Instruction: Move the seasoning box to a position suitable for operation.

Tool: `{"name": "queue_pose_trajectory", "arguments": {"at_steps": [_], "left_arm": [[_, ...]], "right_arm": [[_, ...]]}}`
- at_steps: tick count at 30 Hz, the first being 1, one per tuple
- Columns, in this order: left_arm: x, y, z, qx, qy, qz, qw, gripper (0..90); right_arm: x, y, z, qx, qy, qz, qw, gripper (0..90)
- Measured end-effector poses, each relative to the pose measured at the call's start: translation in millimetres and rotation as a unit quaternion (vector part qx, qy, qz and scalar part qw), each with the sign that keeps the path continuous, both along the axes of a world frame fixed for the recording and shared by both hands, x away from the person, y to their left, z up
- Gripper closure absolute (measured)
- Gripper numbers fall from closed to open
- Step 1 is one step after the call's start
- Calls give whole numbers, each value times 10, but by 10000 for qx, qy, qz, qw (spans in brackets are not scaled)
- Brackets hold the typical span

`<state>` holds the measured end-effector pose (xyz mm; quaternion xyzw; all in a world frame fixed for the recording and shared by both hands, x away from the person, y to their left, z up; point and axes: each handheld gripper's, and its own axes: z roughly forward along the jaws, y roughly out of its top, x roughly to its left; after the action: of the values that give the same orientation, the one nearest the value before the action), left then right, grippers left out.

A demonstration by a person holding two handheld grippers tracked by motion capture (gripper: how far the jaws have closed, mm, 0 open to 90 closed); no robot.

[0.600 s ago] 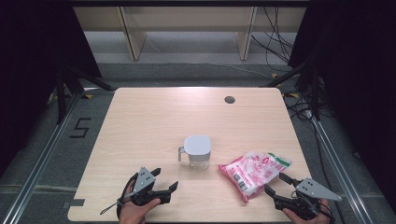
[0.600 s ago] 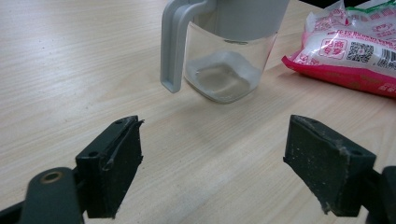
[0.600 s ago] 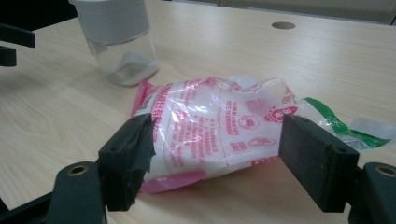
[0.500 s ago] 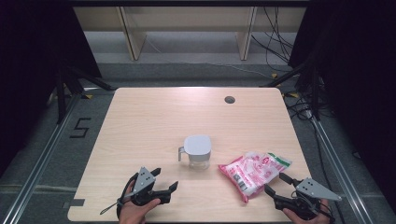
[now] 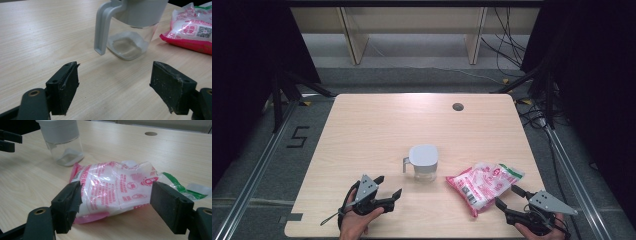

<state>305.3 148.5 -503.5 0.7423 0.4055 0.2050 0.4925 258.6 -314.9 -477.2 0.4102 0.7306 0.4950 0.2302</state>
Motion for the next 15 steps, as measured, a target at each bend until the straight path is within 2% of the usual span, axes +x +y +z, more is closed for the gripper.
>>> {"name": "queue_pose_trajectory", "arguments": {"at_steps": [3,4,5,6,8,9,10,11,13,14,15], "left_arm": [[46,-28,7,-39,57,68,10000,232],[120,-42,20,-29,44,63,10000,239],[120,-42,20,-29,44,63,10000,246],[212,-41,25,-41,-14,39,10000,235],[278,-72,24,-119,5,219,9997,234],[278,-72,24,-119,5,219,9997,237],[325,-114,34,75,-88,175,9998,240],[348,-135,40,140,-137,158,9997,253],[403,-179,35,57,-167,154,9997,265],[430,-190,37,46,-112,96,9999,294],[456,-208,26,-70,-75,61,9999,333]], "right_arm": [[0,2,0,46,9,7,10000,260],[1,1,0,36,10,11,10000,260],[1,1,0,36,10,11,10000,260],[4,2,-4,0,10,30,10000,260],[3,6,-6,-20,-18,18,10000,260],[6,7,-7,-24,-20,30,10000,260],[-10,17,-6,27,87,-26,10000,260],[0,13,-7,35,23,-3,10000,260],[6,12,-12,23,22,-37,10000,260],[3,14,-12,35,37,-33,10000,260],[-9,20,-6,86,98,-27,9999,260]]}}
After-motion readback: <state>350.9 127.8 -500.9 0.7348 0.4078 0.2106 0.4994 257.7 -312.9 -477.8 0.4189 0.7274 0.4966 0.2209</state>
